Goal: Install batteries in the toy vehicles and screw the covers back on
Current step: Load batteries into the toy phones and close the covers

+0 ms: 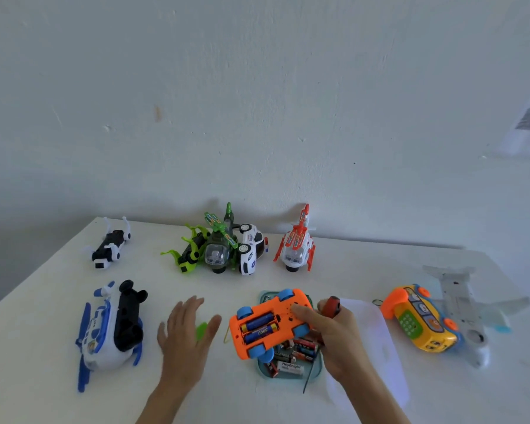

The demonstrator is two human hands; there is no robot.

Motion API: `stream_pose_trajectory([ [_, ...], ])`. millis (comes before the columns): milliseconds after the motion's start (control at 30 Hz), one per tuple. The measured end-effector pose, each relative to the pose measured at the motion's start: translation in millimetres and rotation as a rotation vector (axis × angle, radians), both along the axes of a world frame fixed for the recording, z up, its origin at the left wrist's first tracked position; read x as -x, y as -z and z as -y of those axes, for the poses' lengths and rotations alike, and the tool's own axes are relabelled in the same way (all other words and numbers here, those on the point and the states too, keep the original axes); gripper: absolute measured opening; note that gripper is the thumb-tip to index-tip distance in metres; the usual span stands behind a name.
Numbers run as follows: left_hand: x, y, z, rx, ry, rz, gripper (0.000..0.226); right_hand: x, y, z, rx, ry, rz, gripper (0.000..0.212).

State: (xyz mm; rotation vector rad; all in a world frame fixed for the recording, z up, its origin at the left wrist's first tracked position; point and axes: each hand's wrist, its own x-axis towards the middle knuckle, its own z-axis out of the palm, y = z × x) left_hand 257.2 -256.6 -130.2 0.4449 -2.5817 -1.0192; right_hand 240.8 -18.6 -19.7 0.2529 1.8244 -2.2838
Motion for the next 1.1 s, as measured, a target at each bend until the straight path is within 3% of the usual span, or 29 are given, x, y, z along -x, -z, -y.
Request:
stream_pose_trajectory([
  [100, -8.7, -43.4, -21.1, -0.331, 0.349, -0.069, 0.09, 0.6, -0.9, -3.5, 0.031, 0.023, -0.007, 0.038],
  [200, -17.2, -69.9, -43.1, -0.351, 0.562, 0.004, 0.099, 0.8, -2.4, -5.2, 0.088, 0.04, -0.004, 0.037],
  [333, -21.3, -87.2, -63.9, -0.368, 0.466, -0.149, 0.083, -2.8, -9.5, -6.2, 0.102, 0.062, -0.064, 0.029],
  [400, -23.8, -90.6, -67.8, -0.325, 0.424, -0.255, 0.075, -3.4, -16.1, -7.1, -0.05, 0.058, -0.126, 0.028],
  [533, -26.8, -100.7, -69.6, -0.271, 0.422, -0.352, 0.073, -5.4, -53.4, -17.7, -0.469, 0.209, -0.414, 0.053],
  [600, -26.7, -104.7, -70.3, -0.256, 0.437, -0.364, 0.071, -10.0, -76.7, -23.7, -0.575, 0.339, -0.582, 0.061],
  [767, -24.4, -103.6, -76.6, -0.211, 0.423, -0.332, 0.071, -23.3, -107.3, -20.7, -0.467, 0.545, -0.893, 0.032],
  [1100, -12.2, -107.2, -90.7, -0.221, 0.473, -0.37, 0.07, -14.0, -88.1, -10.3, -0.554, 0.497, -0.88, 0.036],
])
